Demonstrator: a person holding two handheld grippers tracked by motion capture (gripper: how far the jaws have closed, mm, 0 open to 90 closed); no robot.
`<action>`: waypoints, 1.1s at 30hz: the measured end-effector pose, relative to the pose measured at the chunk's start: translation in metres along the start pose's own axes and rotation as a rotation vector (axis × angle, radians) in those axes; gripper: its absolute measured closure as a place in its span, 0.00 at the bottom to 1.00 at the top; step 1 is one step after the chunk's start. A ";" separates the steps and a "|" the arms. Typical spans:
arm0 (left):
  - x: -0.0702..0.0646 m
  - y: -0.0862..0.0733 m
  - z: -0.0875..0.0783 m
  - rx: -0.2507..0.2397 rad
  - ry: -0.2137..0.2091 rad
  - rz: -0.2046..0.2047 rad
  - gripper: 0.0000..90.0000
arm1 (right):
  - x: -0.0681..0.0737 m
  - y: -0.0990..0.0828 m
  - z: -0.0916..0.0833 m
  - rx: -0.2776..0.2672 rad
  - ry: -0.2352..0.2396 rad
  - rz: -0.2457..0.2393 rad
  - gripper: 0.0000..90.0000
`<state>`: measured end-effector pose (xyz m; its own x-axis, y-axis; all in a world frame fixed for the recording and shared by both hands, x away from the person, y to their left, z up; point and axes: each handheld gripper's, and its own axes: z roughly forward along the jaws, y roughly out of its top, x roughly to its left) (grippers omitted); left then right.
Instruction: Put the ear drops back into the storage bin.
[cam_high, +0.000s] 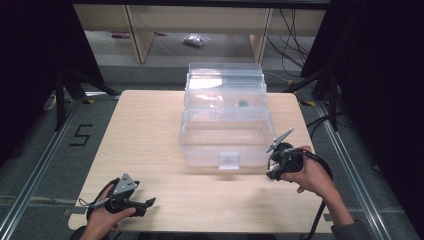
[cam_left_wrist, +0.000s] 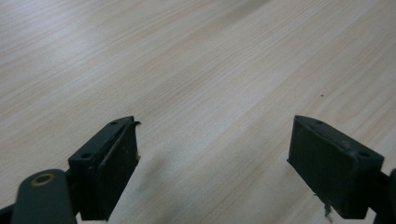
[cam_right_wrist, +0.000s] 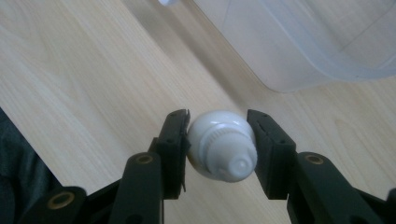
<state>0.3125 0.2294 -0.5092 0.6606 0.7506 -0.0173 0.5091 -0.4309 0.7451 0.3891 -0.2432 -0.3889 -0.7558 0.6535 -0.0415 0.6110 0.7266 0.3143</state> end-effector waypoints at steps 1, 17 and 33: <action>0.000 0.000 0.000 0.001 0.001 -0.004 0.17 | -0.001 0.002 -0.003 -0.005 0.002 -0.013 0.67; -0.001 0.000 0.000 -0.001 0.001 -0.009 0.17 | -0.005 0.022 -0.026 0.007 0.013 -0.031 0.67; -0.001 0.000 0.000 -0.004 0.001 -0.010 0.17 | -0.011 0.045 -0.046 0.006 0.024 -0.041 0.67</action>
<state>0.3116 0.2283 -0.5097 0.6550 0.7553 -0.0241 0.5136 -0.4216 0.7473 0.4135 -0.2274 -0.3304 -0.7856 0.6179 -0.0316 0.5806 0.7539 0.3074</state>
